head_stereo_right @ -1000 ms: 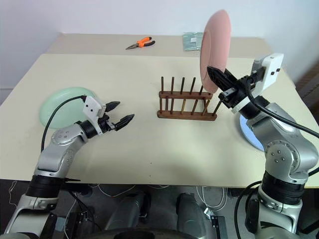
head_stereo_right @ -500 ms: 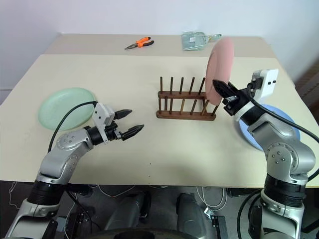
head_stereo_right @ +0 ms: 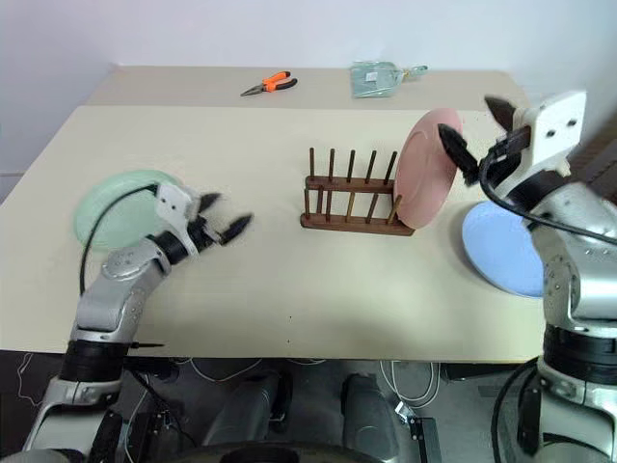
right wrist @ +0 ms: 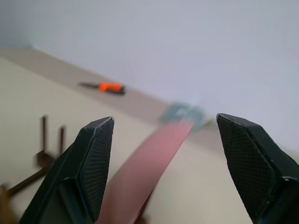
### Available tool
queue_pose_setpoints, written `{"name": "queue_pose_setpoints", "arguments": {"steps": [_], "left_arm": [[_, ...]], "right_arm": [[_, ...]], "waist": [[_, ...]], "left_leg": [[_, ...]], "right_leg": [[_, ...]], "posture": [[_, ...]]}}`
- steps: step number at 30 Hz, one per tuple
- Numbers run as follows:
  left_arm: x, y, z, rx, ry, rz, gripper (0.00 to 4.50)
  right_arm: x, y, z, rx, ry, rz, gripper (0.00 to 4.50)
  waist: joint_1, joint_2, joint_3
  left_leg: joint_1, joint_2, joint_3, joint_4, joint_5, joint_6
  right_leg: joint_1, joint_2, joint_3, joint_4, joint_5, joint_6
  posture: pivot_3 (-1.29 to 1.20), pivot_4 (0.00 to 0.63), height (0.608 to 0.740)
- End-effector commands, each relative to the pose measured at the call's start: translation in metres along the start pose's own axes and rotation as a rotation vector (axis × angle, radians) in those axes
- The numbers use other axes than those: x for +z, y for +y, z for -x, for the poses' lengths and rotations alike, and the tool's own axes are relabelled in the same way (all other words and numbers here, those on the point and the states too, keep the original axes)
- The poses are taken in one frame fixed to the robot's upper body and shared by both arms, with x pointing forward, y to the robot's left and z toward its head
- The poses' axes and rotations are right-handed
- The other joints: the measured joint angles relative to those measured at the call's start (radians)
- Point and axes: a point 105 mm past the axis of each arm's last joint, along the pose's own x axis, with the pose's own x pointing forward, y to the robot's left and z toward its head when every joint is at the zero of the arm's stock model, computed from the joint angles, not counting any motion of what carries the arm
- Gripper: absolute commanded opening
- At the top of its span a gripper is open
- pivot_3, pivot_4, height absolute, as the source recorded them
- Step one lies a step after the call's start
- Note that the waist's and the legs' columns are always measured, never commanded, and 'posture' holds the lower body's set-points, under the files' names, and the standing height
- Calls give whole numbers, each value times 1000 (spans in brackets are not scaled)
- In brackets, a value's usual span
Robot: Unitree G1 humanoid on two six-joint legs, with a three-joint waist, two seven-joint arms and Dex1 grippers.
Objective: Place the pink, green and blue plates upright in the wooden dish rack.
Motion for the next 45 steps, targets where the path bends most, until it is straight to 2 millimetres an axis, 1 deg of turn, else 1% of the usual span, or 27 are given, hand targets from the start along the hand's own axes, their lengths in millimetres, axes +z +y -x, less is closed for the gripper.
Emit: {"name": "queue_pose_setpoints", "arguments": {"steps": [1,2,3,4,7,8,9,13,15,17,19,20,21,24,25,26,27,28,29,30,31,33,35,38,42,43,45], "left_arm": [[20,67,13,383,-68,89,4500],[23,83,19,484,-80,129,4500],[24,104,29,613,-90,155,4500],[24,121,41,729,-90,175,4500],[15,160,78,1029,-60,250,4500],[12,167,87,1093,-50,288,4500],[9,170,93,1129,-44,314,4500],[-3,167,102,1154,-22,488,4500],[-13,159,99,1105,20,573,4500],[-28,141,88,996,63,733,4500],[-35,131,86,962,64,832,3961],[-34,129,86,952,56,850,3654],[-33,128,85,946,52,861,3266],[-32,126,81,929,66,879,1727],[-30,125,78,910,72,862,1175],[-25,124,74,884,70,826,687],[-9,122,66,836,31,750,115],[2,120,61,800,2,696,115],[19,114,52,740,-50,644,115],[38,105,43,669,-108,593,115],[50,99,37,623,-144,564,115],[84,69,17,471,-219,492,115],[103,48,6,376,-256,459,115],[137,1,-13,204,-307,396,115],[157,-34,-22,83,-340,370,115],[162,-42,-23,47,-353,381,115],[162,-55,-25,10,-349,397,115]], "right_arm": [[42,28,-9,160,-122,98,4419],[48,40,-11,217,-135,104,4465],[49,54,-13,282,-132,120,4465],[48,67,-14,337,-122,138,4465],[35,105,-16,469,-94,176,4465],[31,115,-16,504,-90,166,4465],[28,122,-16,524,-87,159,4465],[14,141,-15,575,-71,135,4465],[12,143,-16,582,-70,130,4465],[10,145,-16,592,-71,124,4465],[9,147,-16,598,-72,125,4500],[9,147,-16,599,-73,126,4500],[8,148,-17,599,-74,126,4500],[7,149,-17,605,-71,116,4500],[6,150,-17,609,-63,105,4500],[5,150,-17,610,-53,99,4500],[3,149,-18,612,-40,97,4500],[2,149,-18,613,-32,97,4500],[1,149,-18,612,-29,104,4500],[1,150,-19,604,-33,125,4500],[2,150,-20,598,-37,141,4500],[4,157,-24,605,-58,206,4500],[5,162,-27,610,-73,254,4500],[7,168,-41,594,-114,414,4500],[8,169,-63,562,-132,557,4500],[6,170,-67,561,-137,613,4500],[-3,167,-75,546,-113,692,4500]], "waist": [[-1,-1,0],[-2,-1,0],[-2,-1,0],[-2,-1,0],[-2,-2,0],[-1,-2,-1],[0,-3,-1],[9,-4,-1],[9,-5,-1],[6,-5,-1],[4,-5,-1],[4,-5,-1],[4,-5,-1],[3,-5,-1],[3,-5,-1],[4,-5,-1],[4,-5,-1],[4,-6,-1],[5,-6,-1],[6,-6,-1],[6,-6,-1],[7,-6,0],[5,-6,0],[-1,-6,0],[-16,-6,0],[-17,-6,0],[-19,-6,0]], "left_leg": [[0,0,0,0,0,0],[0,1,-1,0,0,0],[0,1,-1,0,0,0],[0,1,-1,0,0,0],[0,0,-1,0,0,0],[0,0,-1,1,0,0],[0,0,-1,1,0,0],[-1,-1,-2,3,0,-1],[-1,-1,-3,4,0,-1],[-1,-2,-3,5,0,-1],[-1,-1,-3,6,-1,-1],[-1,-1,-3,6,-1,-1],[0,-1,-3,6,-1,-1],[0,-1,-3,6,0,-1],[0,-1,-3,6,0,-1],[0,-1,-3,6,0,-1],[0,-1,-3,6,0,-1],[0,-1,-3,6,0,-2],[0,-1,-3,6,0,-2],[0,-1,-3,6,0,-2],[0,-1,-3,6,0,-2],[-1,-1,-3,6,0,-2],[-1,-2,-3,6,0,-2],[-1,-2,-2,6,0,-2],[0,-1,-2,6,0,-2],[0,-1,-2,6,1,-3],[0,-1,-2,6,1,-3]], "right_leg": [[0,0,0,0,0,0],[0,1,-1,0,0,1],[0,1,-1,0,0,1],[0,1,-1,0,0,1],[0,1,-1,1,0,1],[0,0,-1,1,0,1],[0,0,-1,1,0,1],[1,0,-2,1,0,1],[2,-1,-2,1,0,1],[2,-1,-2,1,0,1],[2,-1,-2,2,0,1],[2,-1,-2,3,0,1],[2,0,-2,4,0,1],[2,0,-2,5,0,1],[2,0,-2,5,0,1],[2,0,-2,5,0,1],[2,0,-2,4,0,1],[2,0,-2,4,0,1],[2,1,-2,4,0,1],[2,1,-2,4,0,1],[2,0,-2,4,0,1],[2,0,-2,2,0,1],[2,0,-2,2,0,1],[2,0,-2,3,0,1],[1,1,-1,4,0,1],[1,1,-1,5,0,1],[1,1,-2,5,0,1]], "posture": [[0,150,738],[0,150,738],[0,150,738],[0,150,738],[0,150,738],[0,150,738],[0,150,738],[0,150,738],[0,150,738],[0,150,738],[0,150,738],[0,150,738],[0,150,738],[0,150,738],[0,150,738],[0,150,738],[0,150,738],[0,150,738],[0,150,738],[0,150,738],[0,150,738],[0,150,738],[0,150,738],[0,150,738],[0,150,738],[0,150,738],[0,150,738]]}}
